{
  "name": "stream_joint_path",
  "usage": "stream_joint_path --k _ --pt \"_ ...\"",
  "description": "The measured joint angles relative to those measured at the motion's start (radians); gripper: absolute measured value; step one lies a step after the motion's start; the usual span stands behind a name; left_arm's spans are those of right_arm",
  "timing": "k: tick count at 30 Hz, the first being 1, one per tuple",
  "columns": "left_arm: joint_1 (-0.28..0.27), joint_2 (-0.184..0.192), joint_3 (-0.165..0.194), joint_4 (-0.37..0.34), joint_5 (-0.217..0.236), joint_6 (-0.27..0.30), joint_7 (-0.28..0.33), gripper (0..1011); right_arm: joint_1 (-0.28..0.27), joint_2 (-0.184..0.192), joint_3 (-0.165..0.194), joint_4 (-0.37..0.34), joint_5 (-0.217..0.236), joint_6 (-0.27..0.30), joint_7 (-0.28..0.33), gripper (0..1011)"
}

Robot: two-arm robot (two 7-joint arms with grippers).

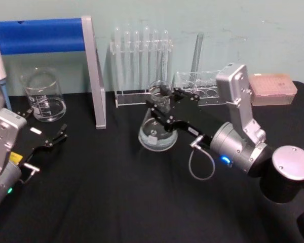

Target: Grasp the erlenmeyer flask with one hand, shake it three times, then place it back.

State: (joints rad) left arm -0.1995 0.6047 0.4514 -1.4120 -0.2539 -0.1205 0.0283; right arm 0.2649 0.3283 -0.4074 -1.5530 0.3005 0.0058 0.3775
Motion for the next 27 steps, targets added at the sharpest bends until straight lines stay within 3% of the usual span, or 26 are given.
stream_joint_path --k 17,27 --pt "0.000 0.000 0.000 0.000 0.000 0.000 0.000 1001 -0.004 -0.033 -0.108 -0.032 -0.008 0.015 0.078 449" --pt "0.000 0.000 0.000 0.000 0.000 0.000 0.000 1001 0.001 -0.035 -0.145 -0.044 0.006 0.019 0.101 449"
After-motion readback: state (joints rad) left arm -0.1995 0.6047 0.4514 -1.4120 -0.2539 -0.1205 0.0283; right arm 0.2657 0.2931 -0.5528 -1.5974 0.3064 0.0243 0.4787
